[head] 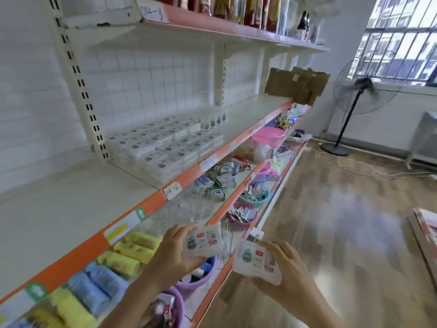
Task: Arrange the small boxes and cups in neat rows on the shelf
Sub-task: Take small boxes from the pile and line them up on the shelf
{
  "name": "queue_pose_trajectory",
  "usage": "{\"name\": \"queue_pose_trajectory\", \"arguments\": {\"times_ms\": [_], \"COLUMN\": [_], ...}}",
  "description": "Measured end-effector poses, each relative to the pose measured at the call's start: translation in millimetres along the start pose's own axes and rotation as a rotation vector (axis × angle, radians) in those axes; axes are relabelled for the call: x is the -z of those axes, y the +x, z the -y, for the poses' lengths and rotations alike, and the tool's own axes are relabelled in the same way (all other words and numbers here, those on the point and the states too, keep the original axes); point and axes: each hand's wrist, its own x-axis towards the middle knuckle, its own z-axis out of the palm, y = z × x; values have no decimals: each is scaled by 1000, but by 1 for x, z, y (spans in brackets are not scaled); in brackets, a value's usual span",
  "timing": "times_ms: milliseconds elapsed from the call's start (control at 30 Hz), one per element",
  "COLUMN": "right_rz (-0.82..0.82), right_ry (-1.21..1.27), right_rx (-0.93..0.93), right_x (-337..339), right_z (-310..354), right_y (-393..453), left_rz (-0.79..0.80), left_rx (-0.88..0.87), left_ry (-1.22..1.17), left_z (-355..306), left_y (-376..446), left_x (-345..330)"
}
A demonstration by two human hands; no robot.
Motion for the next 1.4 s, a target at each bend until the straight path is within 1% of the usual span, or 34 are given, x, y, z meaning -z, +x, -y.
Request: {"name": "queue_pose_trajectory", "arguments": {"times_ms": [133, 200, 267, 400, 533, 600, 733, 867, 933, 1033, 1133, 1200, 1300, 1400], "right_rz": [12, 53, 59, 19, -10, -8, 105, 209, 283, 418, 514, 522, 498, 499], "right_ry": [-5, 15, 19, 43, 45, 37, 117, 32, 50, 121, 171, 226, 258, 338], "right_rx": [3, 31, 71, 174, 324, 381, 419, 532, 579, 657, 753, 809, 910, 969], "right_x": [2, 13, 24, 50, 63, 64, 50, 28, 15, -2, -17, -25, -39, -47], "right_z": [-32, -38, -44, -50, -48, -47, -50, -59, -65, -72, -77, -79, -82, -84], "right_y": [34, 65, 105, 203, 303, 350, 434, 510, 542, 581, 606, 617, 626, 629], "left_rz": [22, 18, -5, -139, -256, -278, -202, -220, -227, -222, -303, -376, -427, -503], "left_rx": [7, 7, 11, 18, 56, 99, 270, 377, 437, 519, 580, 620, 704, 739], "left_ry": [-27, -42, -19, 32, 190, 235, 327, 507, 579, 594, 534, 523, 514, 489], "left_z": [0, -1, -1, 8, 21, 28, 47, 60, 65, 69, 67, 60, 52, 47], "left_y": [51, 81, 115, 190, 253, 277, 314, 344, 355, 366, 372, 374, 376, 377], "left_x": [-12, -12, -6, 22, 56, 70, 75, 69, 64, 54, 43, 35, 21, 13]}}
